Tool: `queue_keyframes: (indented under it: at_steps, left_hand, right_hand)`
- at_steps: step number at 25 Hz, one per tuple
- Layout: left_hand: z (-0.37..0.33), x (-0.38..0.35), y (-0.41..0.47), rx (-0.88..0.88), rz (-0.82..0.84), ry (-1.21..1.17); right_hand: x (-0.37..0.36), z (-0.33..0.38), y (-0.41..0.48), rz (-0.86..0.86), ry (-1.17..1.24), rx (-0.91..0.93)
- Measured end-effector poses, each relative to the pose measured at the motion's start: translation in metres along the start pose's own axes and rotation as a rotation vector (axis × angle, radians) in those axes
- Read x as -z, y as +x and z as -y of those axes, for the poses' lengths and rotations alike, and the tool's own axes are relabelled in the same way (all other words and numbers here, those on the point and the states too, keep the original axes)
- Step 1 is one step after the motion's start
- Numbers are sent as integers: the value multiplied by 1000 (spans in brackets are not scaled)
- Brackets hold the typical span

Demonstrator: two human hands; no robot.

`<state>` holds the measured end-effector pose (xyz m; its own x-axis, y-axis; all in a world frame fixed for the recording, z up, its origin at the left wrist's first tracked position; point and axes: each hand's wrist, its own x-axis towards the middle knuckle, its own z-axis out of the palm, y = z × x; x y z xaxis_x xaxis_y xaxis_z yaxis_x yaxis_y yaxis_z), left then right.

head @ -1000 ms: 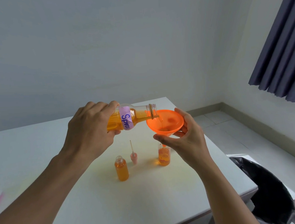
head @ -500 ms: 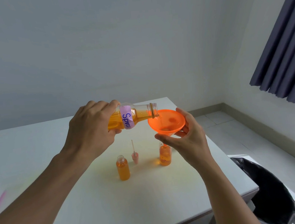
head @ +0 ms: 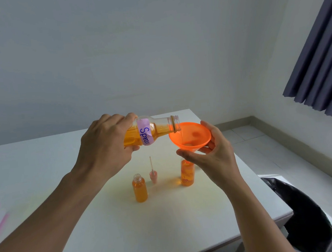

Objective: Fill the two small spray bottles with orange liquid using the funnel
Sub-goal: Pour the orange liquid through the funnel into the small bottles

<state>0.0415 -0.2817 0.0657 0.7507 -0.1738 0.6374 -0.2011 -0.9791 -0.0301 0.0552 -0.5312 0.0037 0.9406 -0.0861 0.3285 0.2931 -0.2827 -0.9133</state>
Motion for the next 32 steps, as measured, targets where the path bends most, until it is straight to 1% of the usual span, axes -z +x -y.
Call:
queue_keyframes:
  at_steps: [12,18,25,32]
  left_hand:
    - [-2,2,3,-26,-9,16]
    - [-3,1,2,-12,0,6]
    - [-6,0,-1,39,19,-52]
    - [-6,3,-7,160,55,-186]
  right_hand:
    - [-1,1,-1,7,-2,-1]
    - [-1,1,-1,4,7,-7]
    - [0,2,1,7,5,7]
    - [0,4,1,12,-19,24]
